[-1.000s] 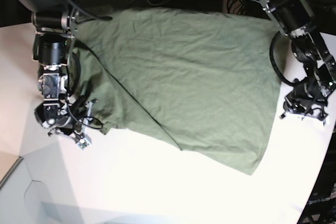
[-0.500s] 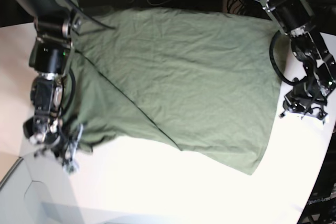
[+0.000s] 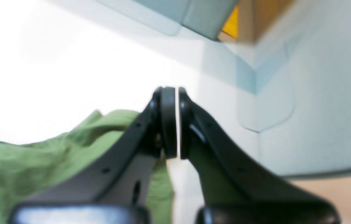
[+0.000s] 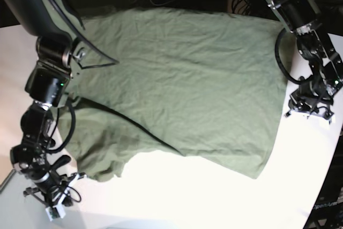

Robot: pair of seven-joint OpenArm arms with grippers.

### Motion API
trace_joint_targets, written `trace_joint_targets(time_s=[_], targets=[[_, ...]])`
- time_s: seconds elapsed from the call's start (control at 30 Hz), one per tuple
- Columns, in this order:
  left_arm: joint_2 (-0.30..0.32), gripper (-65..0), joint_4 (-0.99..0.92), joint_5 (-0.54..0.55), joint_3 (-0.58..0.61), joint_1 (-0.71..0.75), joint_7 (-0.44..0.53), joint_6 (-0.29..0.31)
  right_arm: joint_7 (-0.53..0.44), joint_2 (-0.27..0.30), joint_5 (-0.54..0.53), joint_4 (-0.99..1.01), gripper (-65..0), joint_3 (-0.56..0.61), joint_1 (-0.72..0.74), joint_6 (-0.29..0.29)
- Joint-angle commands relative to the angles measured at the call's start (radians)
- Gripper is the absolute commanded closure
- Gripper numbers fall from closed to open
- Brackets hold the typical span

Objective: Layout the t-shirt on the table in an organized manner, then fold the t-shirt properly
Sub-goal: 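Reach the right gripper back to the shirt hem and grasp it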

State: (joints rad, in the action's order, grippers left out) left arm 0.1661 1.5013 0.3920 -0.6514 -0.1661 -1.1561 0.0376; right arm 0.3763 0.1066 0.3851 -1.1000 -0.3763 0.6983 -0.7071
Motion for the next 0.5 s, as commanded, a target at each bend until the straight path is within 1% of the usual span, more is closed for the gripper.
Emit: trace_joint_targets(time_s=[0.0, 0.2, 0.23, 0.33, 0.4, 0.47], targets=[[0.013, -0.3, 0.020, 0.008, -0.001, -0.022, 0.008, 0.002, -0.009, 0.006, -0.001, 0.030, 0.0, 0.004, 0.028, 0.009], [0.013, -0.4, 0.018, 0.008, -0.001, -0.028, 0.008, 0.002, 0.002, 0.012, 0.002, 0.122, 0.0, 0.007, 0.008, 0.009], [0.013, -0.4, 0.018, 0.008, -0.001, -0.028, 0.008, 0.002, 0.002, 0.012, 0.002, 0.123, -1.4, 0.007, 0.004, 0.009], [0.013, -0.4, 0.020, 0.008, -0.001, -0.029, 0.008, 0.002, 0.006, 0.012, 0.002, 0.125, -9.4, 0.007, 0.001, 0.009], [0.013, -0.4, 0.018, 0.008, -0.001, -0.031, 0.009, 0.002, 0.036, 0.012, 0.002, 0.125, -14.3, 0.013, 0.002, 0.009], [0.013, -0.4, 0.020, 0.008, -0.001, -0.043, 0.009, 0.002, 0.071, 0.012, 0.002, 0.125, -17.2, 0.067, 0.001, 0.009]])
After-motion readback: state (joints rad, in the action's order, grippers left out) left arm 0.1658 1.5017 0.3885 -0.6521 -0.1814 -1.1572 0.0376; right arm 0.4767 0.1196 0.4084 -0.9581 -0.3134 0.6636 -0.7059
